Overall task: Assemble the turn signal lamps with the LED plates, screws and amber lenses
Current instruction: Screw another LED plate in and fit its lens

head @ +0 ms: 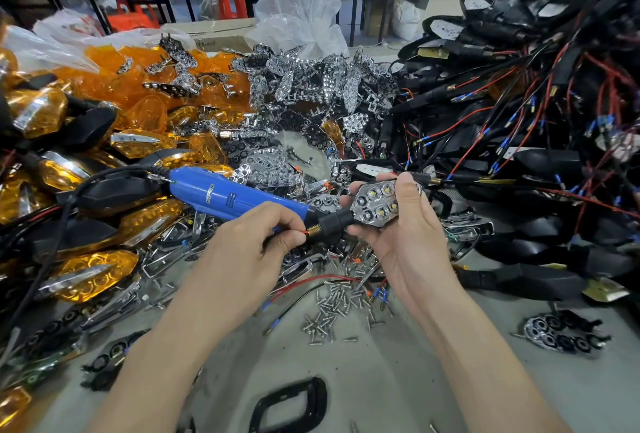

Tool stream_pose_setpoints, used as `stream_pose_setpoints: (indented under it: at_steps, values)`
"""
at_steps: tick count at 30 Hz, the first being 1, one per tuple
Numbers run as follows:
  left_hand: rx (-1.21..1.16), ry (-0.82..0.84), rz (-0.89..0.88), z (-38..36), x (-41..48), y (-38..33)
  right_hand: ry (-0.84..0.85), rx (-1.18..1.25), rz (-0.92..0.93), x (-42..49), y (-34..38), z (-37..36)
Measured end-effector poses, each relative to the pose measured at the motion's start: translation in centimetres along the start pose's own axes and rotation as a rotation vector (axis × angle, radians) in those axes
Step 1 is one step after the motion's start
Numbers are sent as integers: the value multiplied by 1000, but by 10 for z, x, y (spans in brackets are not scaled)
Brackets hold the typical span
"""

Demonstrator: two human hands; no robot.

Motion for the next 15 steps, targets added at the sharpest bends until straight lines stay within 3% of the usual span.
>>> stream_pose_setpoints:
  at_steps: [11, 15]
  values:
    - [37, 3, 66, -3, 0, 4, 40, 3, 8, 1, -2, -1]
    - [-153, 95, 124, -7, 0, 5, 41, -99, 33, 0, -6, -4]
Point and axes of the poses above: each hand's wrist, its own x-axis towards the middle knuckle, its own z-axis out of the back of the hand, y = z × x, the point moved 10 cm from there along x, towards the middle knuckle, and after that the axes turned 2 degrees about x, right-handed, at the moved point
